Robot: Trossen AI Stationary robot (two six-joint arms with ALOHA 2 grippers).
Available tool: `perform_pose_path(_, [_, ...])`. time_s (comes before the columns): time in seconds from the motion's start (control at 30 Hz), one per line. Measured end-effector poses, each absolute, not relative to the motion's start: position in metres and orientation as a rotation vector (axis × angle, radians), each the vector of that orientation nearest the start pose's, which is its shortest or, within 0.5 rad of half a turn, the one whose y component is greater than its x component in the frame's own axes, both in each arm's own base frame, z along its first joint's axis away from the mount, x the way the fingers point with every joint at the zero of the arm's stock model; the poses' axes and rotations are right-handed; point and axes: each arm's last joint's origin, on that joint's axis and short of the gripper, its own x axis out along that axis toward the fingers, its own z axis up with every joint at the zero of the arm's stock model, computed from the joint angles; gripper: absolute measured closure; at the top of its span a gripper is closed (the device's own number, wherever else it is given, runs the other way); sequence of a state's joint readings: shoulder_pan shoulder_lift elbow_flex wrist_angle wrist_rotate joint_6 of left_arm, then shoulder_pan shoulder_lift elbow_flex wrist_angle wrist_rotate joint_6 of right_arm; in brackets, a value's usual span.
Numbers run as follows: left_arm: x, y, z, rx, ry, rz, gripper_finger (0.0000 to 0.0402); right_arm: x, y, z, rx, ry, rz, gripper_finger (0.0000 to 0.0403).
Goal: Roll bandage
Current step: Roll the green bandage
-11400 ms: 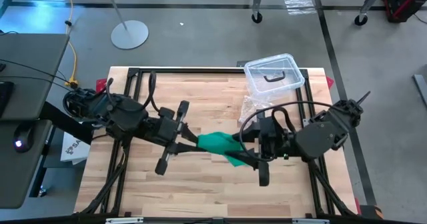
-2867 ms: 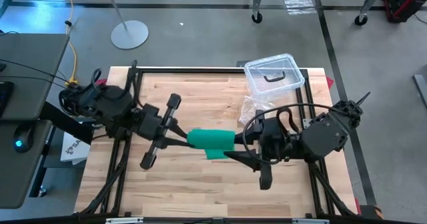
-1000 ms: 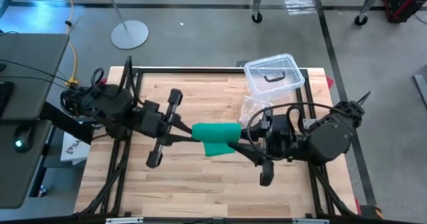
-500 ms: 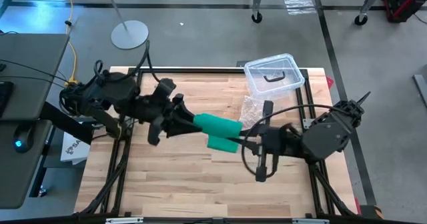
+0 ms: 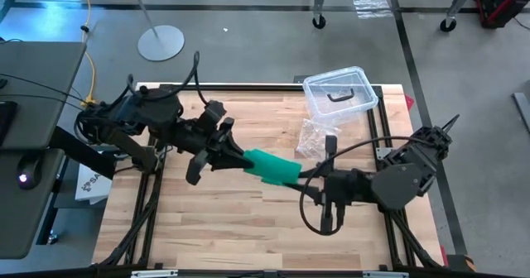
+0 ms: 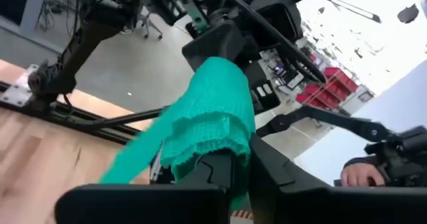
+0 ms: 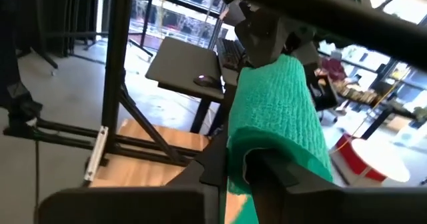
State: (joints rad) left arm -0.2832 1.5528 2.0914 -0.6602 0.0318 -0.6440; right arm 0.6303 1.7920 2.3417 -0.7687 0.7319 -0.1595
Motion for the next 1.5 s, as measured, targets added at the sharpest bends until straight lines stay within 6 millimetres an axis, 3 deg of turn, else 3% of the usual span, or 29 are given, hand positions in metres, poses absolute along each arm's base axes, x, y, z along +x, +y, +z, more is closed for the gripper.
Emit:
perform_pose_path(0.3, [0.279,-0.081,0.532,-0.534,0.217,-0.257,0.0387,0.288,0.186,0.521,-0.146,0.173,-0.102,0.0299])
perform_pose_path(0.67, [0.278,-0.084,0.529,-0.209,0.193,-0.279,0.0385,0.296,0.172,0.522,0.382,0.131,-0.178,0.0253])
perform_pose_path(0.77, [0.276,-0.089,0.529,-0.058,0.175,-0.309,0.0385,0.298,0.170,0.522,0.432,0.130,-0.164,0.0244])
perform_pose_path(0.87, [0.275,-0.095,0.529,0.091,0.151,-0.332,0.0381,0.298,0.170,0.523,0.363,0.139,-0.124,0.0249])
perform_pose_path(0.93, [0.274,-0.096,0.529,0.088,0.146,-0.313,0.0372,0.297,0.172,0.523,0.270,0.143,-0.112,0.0266])
perform_pose_path(1.2, [0.278,-0.088,0.532,-0.394,0.187,-0.298,0.0300,0.294,0.173,0.518,-0.151,0.206,-0.100,0.0385])
perform_pose_path(1.33, [0.276,-0.080,0.533,-0.634,0.228,-0.263,0.0267,0.293,0.172,0.514,-0.410,0.261,-0.080,0.0383])
perform_pose_path(1.5, [0.272,-0.068,0.537,-0.748,0.215,-0.218,0.0247,0.288,0.175,0.507,-0.663,0.338,-0.117,0.0386])
